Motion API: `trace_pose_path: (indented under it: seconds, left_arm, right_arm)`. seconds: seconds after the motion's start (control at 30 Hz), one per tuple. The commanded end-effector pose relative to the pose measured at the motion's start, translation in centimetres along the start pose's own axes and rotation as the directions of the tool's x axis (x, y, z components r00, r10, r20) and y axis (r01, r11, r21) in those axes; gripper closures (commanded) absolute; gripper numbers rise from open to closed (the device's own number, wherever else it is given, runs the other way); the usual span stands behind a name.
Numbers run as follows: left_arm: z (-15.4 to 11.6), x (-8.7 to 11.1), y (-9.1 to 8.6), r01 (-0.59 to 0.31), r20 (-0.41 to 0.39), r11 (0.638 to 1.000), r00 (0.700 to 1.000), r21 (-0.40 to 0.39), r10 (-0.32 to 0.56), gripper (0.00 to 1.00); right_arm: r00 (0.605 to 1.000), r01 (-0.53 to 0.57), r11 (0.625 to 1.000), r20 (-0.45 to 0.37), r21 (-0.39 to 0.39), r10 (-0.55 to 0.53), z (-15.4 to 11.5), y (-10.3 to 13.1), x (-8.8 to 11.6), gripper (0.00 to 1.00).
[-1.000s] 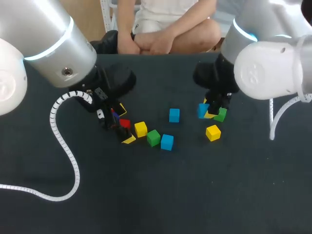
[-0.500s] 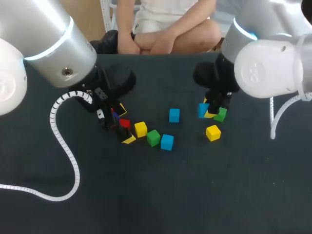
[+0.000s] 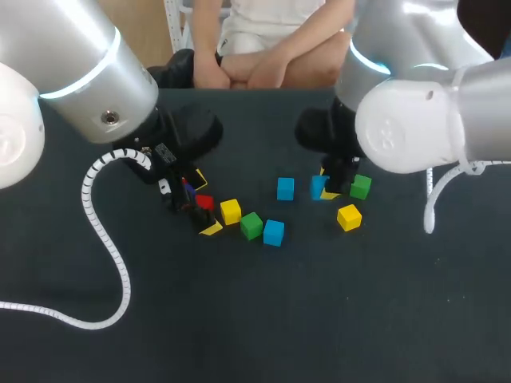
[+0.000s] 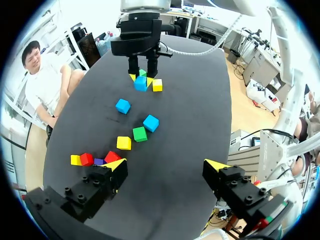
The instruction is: Place the blue cubes, place green cubes on the blue cubes, place the yellow cubes on the green cubes, then place the red cubes on the yellow cubes, and place purple cube on the red cubes.
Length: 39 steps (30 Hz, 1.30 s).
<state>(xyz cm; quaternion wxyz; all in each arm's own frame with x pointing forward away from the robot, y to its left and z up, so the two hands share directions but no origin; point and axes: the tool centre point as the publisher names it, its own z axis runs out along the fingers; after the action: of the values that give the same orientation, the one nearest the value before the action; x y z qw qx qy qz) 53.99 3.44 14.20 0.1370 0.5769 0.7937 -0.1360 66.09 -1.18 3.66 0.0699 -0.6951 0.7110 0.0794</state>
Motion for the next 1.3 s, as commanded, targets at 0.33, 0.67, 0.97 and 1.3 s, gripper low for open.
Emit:
trace_pose_path:
  seconds: [0.33, 0.67, 0.97, 1.3]
  left_arm:
    - [0.0, 0.0, 0.1, -0.001, -0.002, 1.0, 1.0, 0.002, 0.001, 0.0]
    - [0.0, 0.0, 0.1, -0.001, -0.002, 1.0, 1.0, 0.002, 0.001, 0.0]
    - [0.0, 0.0, 0.1, -0.001, -0.002, 1.0, 1.0, 0.002, 0.001, 0.0]
    - [0.0, 0.0, 0.1, -0.001, -0.002, 1.0, 1.0, 0.002, 0.001, 0.0]
  right_arm:
    - [1.0, -0.004, 1.0, 0.002, -0.01, 0.004, 0.9, -0.8, 0.4, 1.0]
    - [1.0, 0.016, 0.999, 0.0, -0.035, -0.016, 2.1, -1.7, -0.3, 1.0]
    - [1.0, 0.022, 0.999, -0.007, -0.045, -0.022, 2.7, -2.0, -0.6, 1.0]
    - [1.0, 0.018, 0.999, 0.002, -0.041, -0.018, 3.5, -2.2, -0.1, 1.0]
